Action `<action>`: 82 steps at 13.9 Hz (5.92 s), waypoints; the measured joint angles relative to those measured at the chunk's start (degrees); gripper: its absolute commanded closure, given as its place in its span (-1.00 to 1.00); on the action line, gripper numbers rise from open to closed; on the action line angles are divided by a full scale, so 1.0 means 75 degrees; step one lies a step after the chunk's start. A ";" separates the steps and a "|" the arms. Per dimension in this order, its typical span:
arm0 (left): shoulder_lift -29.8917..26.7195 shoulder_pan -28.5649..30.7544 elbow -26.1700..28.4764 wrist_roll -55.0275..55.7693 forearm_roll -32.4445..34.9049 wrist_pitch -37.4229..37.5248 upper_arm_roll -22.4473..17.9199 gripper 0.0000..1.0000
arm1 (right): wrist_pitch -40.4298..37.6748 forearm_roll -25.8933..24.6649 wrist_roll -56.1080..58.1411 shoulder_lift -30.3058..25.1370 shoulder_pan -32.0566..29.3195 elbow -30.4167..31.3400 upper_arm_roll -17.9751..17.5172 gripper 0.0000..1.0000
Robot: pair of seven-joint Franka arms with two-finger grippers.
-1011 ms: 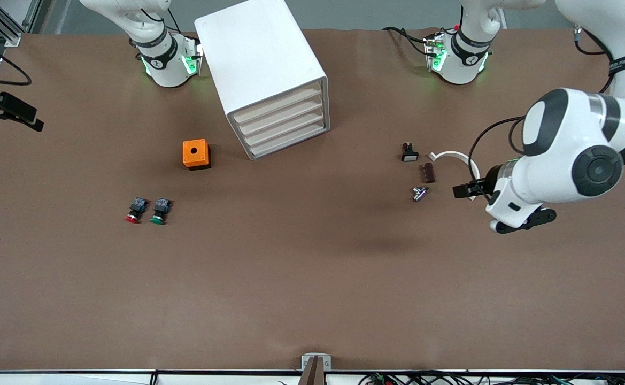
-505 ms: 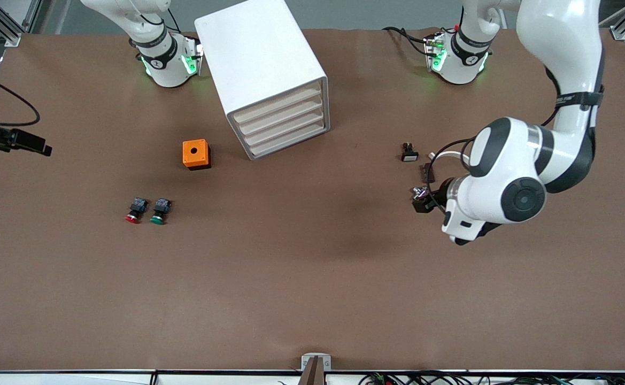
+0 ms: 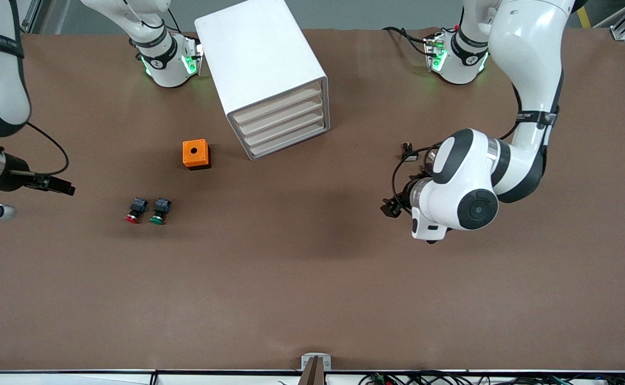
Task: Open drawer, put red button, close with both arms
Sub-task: 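Move the left gripper to the drawer while the right gripper reaches the red button, then grasp the drawer front with the left gripper while the right gripper grasps the button, then pull the drawer open with the left gripper while the right gripper lifts the button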
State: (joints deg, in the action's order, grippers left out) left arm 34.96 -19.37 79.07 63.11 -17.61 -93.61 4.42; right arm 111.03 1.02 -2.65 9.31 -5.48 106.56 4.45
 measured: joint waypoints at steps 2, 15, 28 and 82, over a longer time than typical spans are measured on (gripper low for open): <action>0.0169 -0.0075 -0.0071 0.0552 -0.0667 0.0004 0.0000 -1.00 | 0.0954 0.0004 -0.0260 0.0008 0.0032 0.0689 -0.0034 -1.00; 0.1251 -0.0489 -0.0320 0.5120 -0.3742 0.0795 0.0008 -1.00 | 0.4711 0.0006 -0.1550 0.0860 0.0545 0.2858 -0.0107 -1.00; 0.2206 -0.1202 -0.0314 0.7909 -0.5555 0.1817 0.0032 -0.64 | 0.6138 0.0006 -0.1674 0.1483 0.0544 0.3545 -0.0103 -1.00; 0.2523 -0.0838 0.0313 0.8447 -0.5633 0.2686 -0.0037 0.72 | 0.0936 0.0720 -1.0353 -0.0575 0.5492 0.0666 -0.0264 1.00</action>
State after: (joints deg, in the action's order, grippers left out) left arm 53.89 -25.66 81.42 126.46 -59.86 -73.47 4.14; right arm 118.05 6.42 -80.29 5.00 35.71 111.56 2.47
